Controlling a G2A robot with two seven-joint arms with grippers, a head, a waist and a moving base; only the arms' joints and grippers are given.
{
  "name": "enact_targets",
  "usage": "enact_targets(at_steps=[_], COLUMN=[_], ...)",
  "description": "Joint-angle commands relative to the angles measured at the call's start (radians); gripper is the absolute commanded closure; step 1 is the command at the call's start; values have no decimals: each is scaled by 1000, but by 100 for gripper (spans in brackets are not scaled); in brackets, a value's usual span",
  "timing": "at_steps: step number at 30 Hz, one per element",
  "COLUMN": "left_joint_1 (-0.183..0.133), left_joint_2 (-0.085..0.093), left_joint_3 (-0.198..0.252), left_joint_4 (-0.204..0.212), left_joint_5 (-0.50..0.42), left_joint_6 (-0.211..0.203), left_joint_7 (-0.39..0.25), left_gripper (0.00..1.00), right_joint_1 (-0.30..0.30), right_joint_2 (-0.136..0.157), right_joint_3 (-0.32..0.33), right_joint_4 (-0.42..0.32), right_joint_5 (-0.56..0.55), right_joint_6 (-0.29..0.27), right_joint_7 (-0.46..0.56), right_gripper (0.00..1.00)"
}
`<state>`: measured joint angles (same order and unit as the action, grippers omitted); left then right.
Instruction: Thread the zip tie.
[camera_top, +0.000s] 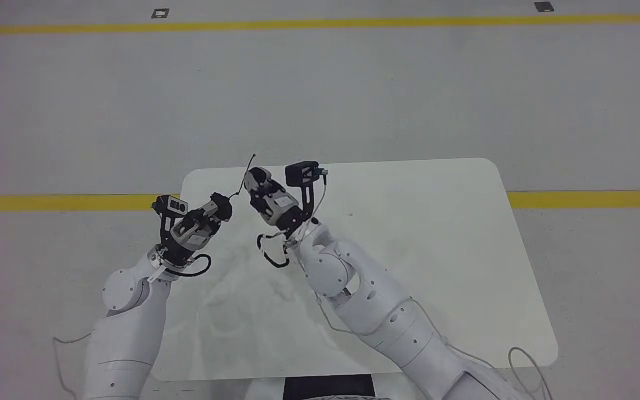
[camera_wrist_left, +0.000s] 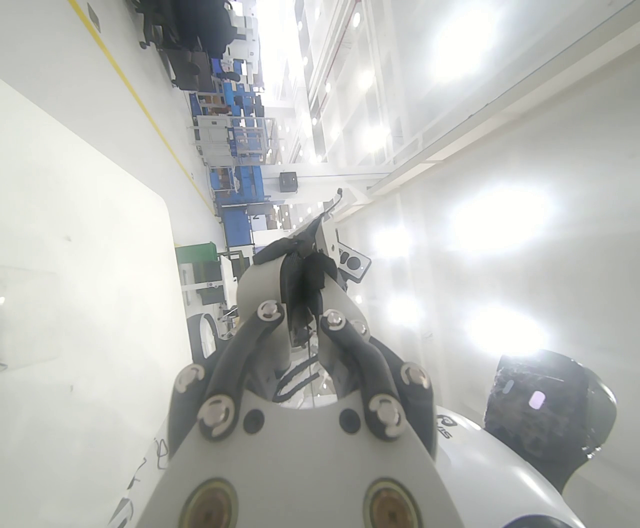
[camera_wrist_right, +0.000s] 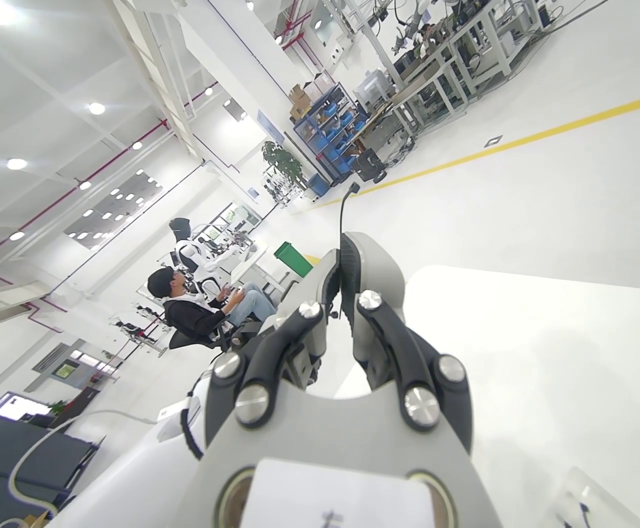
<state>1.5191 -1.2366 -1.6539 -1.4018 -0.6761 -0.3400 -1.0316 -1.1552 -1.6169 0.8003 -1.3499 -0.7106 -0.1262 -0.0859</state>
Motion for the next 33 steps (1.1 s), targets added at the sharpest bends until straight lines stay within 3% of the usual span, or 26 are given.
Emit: enact_targets(at_steps=[1, 18, 33], left_joint_1=[0, 0, 0], left_joint_2=[0, 0, 0], left_joint_3=[0, 0, 0], left_joint_4=[0, 0, 0], left_joint_5=[0, 0, 0], left_joint_6=[0, 0, 0], left_joint_7=[0, 0, 0], left_gripper=[100, 100, 100], right_joint_1=[-2, -17, -12], right_joint_2=[-1, -8, -20], right_joint_3=[1, 11, 9], right_joint_4=[0, -21, 6], right_joint_5=[2, -23, -26], right_joint_6=[-1, -2, 3], right_joint_7=[-4, -11, -27], right_gripper=[100, 100, 100])
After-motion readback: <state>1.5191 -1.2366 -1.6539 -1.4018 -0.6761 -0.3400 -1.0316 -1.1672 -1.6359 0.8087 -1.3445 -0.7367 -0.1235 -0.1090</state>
